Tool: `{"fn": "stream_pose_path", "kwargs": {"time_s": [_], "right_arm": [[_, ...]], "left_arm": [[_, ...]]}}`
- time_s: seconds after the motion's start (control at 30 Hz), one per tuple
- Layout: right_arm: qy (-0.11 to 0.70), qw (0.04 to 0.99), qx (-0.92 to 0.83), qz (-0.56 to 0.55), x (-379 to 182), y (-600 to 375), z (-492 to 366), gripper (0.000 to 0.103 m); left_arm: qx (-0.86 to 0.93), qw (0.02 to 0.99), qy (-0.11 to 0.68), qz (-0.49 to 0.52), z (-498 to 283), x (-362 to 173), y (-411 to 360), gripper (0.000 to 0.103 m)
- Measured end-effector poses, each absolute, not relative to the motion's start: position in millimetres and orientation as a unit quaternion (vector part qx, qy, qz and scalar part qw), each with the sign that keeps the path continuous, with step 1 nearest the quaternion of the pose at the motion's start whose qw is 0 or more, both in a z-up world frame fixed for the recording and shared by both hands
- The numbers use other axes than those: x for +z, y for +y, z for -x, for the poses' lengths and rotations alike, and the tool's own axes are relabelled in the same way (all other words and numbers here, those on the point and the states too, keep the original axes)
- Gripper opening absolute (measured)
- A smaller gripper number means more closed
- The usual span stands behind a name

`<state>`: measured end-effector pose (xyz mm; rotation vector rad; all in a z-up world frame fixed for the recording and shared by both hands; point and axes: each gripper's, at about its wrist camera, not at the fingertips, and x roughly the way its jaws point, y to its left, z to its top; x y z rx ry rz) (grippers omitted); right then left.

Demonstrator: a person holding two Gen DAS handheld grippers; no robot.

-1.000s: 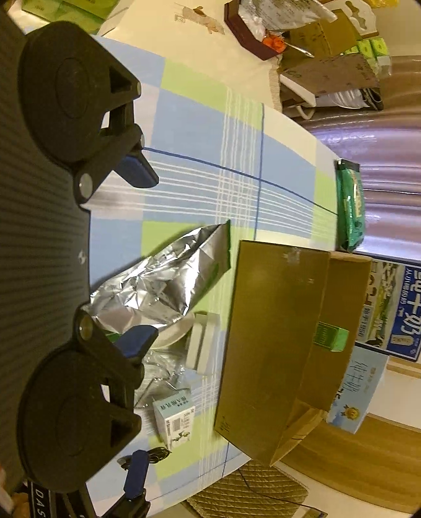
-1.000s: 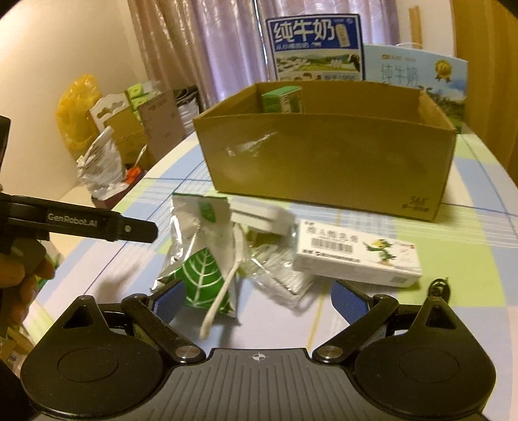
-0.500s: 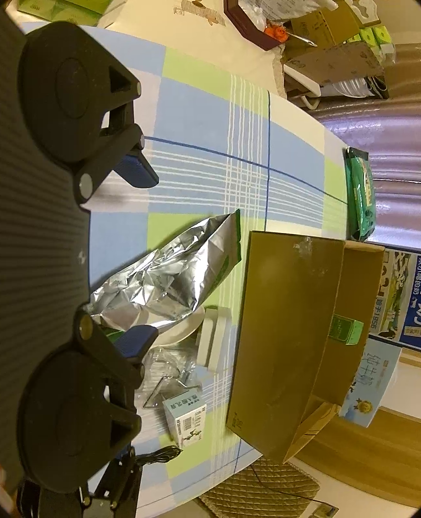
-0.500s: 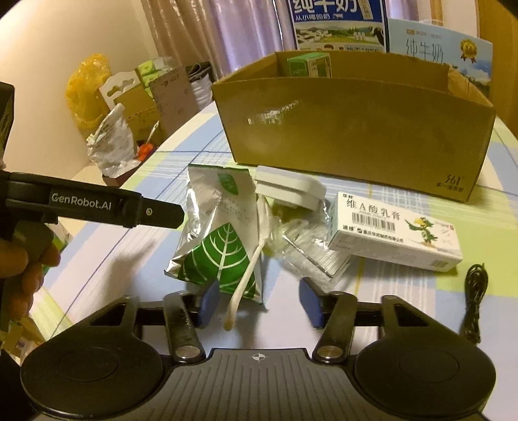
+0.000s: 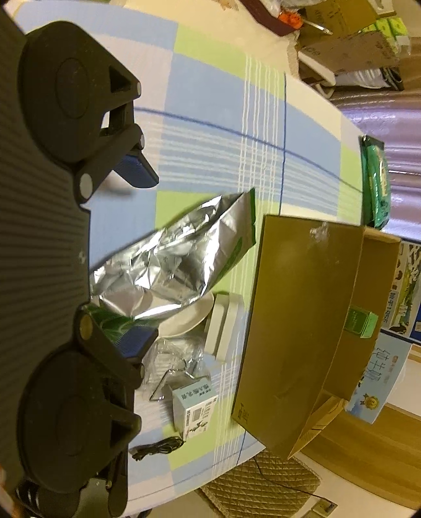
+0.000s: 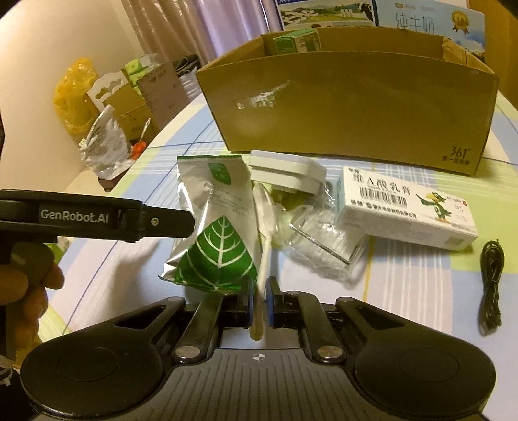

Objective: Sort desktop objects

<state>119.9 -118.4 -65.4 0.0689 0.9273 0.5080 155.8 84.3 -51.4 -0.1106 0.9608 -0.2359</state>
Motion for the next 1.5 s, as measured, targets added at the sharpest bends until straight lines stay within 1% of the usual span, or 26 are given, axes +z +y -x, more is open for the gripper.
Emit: {"fn": "stream_pose_path", "kwargs": {"time_s": [0.1,0.27,0.33,0.37,0.4,0.47,0.53,0.57,0.67,0.73,0.77,0.8,0.87,0.9,0.93,0.97,1.0,1.03,1.33,1.43,1.5], "right_arm": [[0.449,0.859,0.243,-0.036,-66.0,-121.7,-118.4,0.005],[0.459,0.847,0.264,-0.041,-64.5,-118.8,-113.8,0.005],[0.458,0.848,0.266,-0.04,-63.3,-118.8,-112.2,0.005],[0.457,0.848,0.265,-0.041,-63.0,-119.4,-111.9,0.005],[0.457,0.848,0.264,-0.041,-62.9,-120.1,-111.6,0.005],[0.455,0.851,0.258,-0.038,-62.6,-119.7,-111.6,0.005],[0.451,0.856,0.251,-0.031,-60.3,-122.6,-108.5,0.005],[0.449,0.858,0.248,-0.027,-58.9,-124.3,-107.4,0.005],[0.445,0.862,0.241,-0.015,-58.1,-128.6,-104.6,0.005],[0.444,0.863,0.239,-0.017,-59.0,-131.4,-105.3,0.005],[0.442,0.865,0.239,-0.018,-59.2,-132.2,-105.5,0.005],[0.44,0.865,0.24,-0.017,-59.6,-132.2,-105.6,0.005],[0.439,0.865,0.244,-0.014,-60.2,-130.1,-106.5,0.007],[0.44,0.864,0.245,-0.011,-61.3,-129.6,-106.5,0.011],[0.44,0.864,0.246,-0.009,-61.9,-126.7,-106.7,0.016],[0.441,0.863,0.246,-0.005,-63.4,-125.6,-106.8,0.035],[0.442,0.863,0.246,-0.003,-64.0,-124.0,-106.8,0.053],[0.441,0.863,0.246,0.0,-64.8,-122.6,-106.6,0.057],[0.439,0.861,0.255,0.024,-69.1,-111.2,-109.5,0.058],[0.44,0.858,0.263,0.024,-70.2,-110.3,-111.9,0.058],[0.439,0.858,0.264,0.026,-70.4,-109.8,-112.5,0.058]], "left_arm": [[-0.124,0.874,0.467,0.054,-160.0,-55.4,77.4,0.089],[-0.125,0.869,0.479,0.022,-164.1,-63.3,68.9,0.088],[-0.123,0.867,0.483,0.015,-164.7,-65.3,70.5,0.081],[-0.126,0.866,0.484,0.015,-164.6,-65.8,72.0,0.076],[-0.132,0.865,0.484,0.019,-164.1,-65.7,74.0,0.065],[-0.142,0.864,0.482,0.023,-163.3,-63.3,78.4,0.051],[-0.133,0.867,0.481,0.005,-160.7,-60.3,81.4,0.045],[-0.126,0.868,0.48,-0.003,-159.0,-58.4,83.9,0.044],[-0.112,0.87,0.48,-0.023,-154.4,-55.8,90.4,0.044],[-0.113,0.871,0.478,-0.013,-153.0,-53.9,94.4,0.043],[-0.116,0.872,0.475,-0.008,-153.6,-53.1,95.4,0.048],[-0.115,0.874,0.472,-0.006,-154.7,-52.5,95.5,0.059],[-0.117,0.877,0.466,-0.011,-159.5,-52.2,92.6,0.065],[-0.119,0.877,0.465,-0.015,-162.3,-52.3,91.0,0.069],[-0.121,0.877,0.465,-0.022,-166.3,-53.1,88.5,0.07],[-0.121,0.877,0.464,-0.031,-170.4,-54.0,85.6,0.074],[-0.121,0.878,0.462,-0.039,-173.8,-54.7,83.5,0.074],[-0.124,0.878,0.461,-0.044,-176.6,-55.5,82.0,0.074],[-0.156,0.86,0.484,-0.049,-206.9,-76.5,71.1,0.074],[-0.164,0.851,0.496,-0.045,-213.1,-82.7,69.5,0.069],[-0.169,0.849,0.499,-0.047,-212.7,-82.8,67.8,0.059]]}}
